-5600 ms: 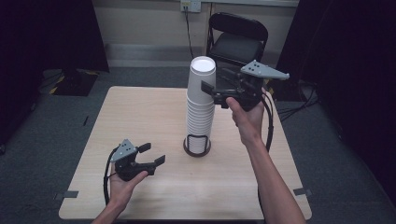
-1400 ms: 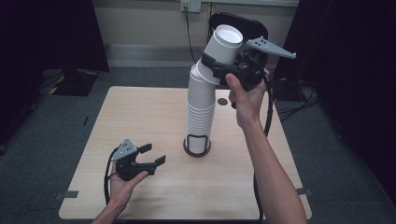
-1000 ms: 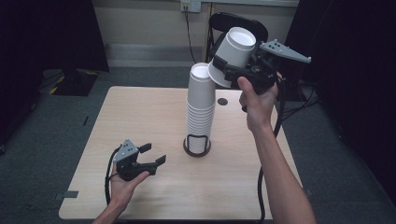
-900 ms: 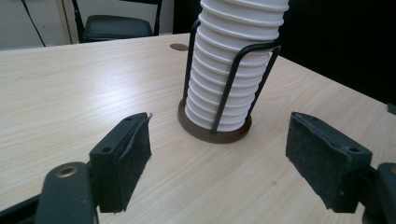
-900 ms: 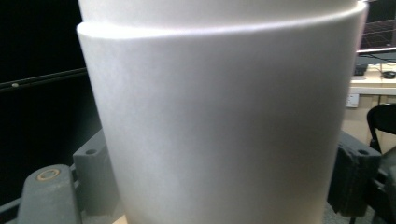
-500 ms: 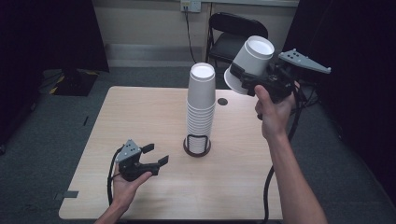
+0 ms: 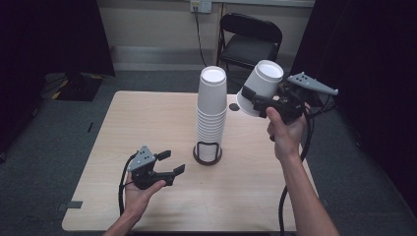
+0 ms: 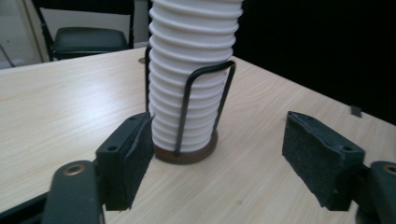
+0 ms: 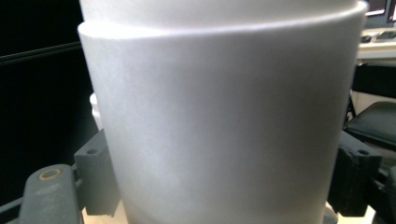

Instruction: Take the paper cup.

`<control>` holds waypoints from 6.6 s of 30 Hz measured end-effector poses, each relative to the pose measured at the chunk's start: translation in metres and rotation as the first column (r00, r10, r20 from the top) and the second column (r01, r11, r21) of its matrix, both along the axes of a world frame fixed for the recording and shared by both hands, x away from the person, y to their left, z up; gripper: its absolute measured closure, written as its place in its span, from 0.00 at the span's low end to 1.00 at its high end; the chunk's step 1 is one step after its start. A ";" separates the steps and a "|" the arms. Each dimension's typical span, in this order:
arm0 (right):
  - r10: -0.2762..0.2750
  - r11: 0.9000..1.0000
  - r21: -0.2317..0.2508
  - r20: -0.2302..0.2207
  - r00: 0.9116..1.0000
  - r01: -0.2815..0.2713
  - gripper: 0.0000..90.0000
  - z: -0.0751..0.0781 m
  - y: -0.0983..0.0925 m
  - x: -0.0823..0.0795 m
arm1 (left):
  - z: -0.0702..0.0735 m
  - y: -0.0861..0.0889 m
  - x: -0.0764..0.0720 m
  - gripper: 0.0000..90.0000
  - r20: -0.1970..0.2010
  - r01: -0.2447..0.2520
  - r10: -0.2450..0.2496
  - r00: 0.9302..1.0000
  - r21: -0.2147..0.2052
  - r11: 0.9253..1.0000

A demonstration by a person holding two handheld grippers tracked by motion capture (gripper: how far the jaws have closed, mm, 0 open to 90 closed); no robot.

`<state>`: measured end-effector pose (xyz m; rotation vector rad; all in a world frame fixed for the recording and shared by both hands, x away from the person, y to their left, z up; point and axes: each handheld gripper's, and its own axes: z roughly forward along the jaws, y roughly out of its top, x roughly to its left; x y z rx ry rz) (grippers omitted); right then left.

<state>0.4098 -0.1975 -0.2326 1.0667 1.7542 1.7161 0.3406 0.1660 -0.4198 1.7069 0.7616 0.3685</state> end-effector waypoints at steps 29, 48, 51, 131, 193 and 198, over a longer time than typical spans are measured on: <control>0.123 0.991 0.081 -0.202 0.972 -0.108 0.19 -0.094 0.020 -0.031 | 0.020 -0.039 0.017 0.36 0.063 0.034 -0.034 0.997 -0.006 0.999; 0.169 0.981 0.144 -0.280 0.945 -0.132 0.19 -0.135 0.035 -0.047 | 0.006 -0.046 0.008 0.37 0.039 0.098 -0.098 0.994 0.008 0.995; 0.181 0.973 0.192 -0.308 0.934 -0.125 0.19 -0.137 0.035 -0.048 | 0.005 -0.048 0.007 0.36 0.040 0.112 -0.112 0.993 0.019 0.994; 0.339 0.894 0.427 -0.441 0.831 -0.138 0.14 -0.172 0.064 -0.064 | -0.011 -0.074 -0.005 0.93 0.195 0.060 -0.046 0.980 -0.069 0.996; 0.236 0.969 -0.059 -0.041 0.971 -0.238 0.15 -0.167 0.018 -0.077 | 0.027 -0.028 0.018 0.94 -0.286 0.254 -0.176 0.942 0.262 0.931; 0.301 0.946 -0.109 -0.047 0.953 -0.304 0.15 -0.175 0.024 -0.078 | 0.029 -0.027 0.019 0.94 -0.319 0.264 -0.164 0.934 0.299 0.917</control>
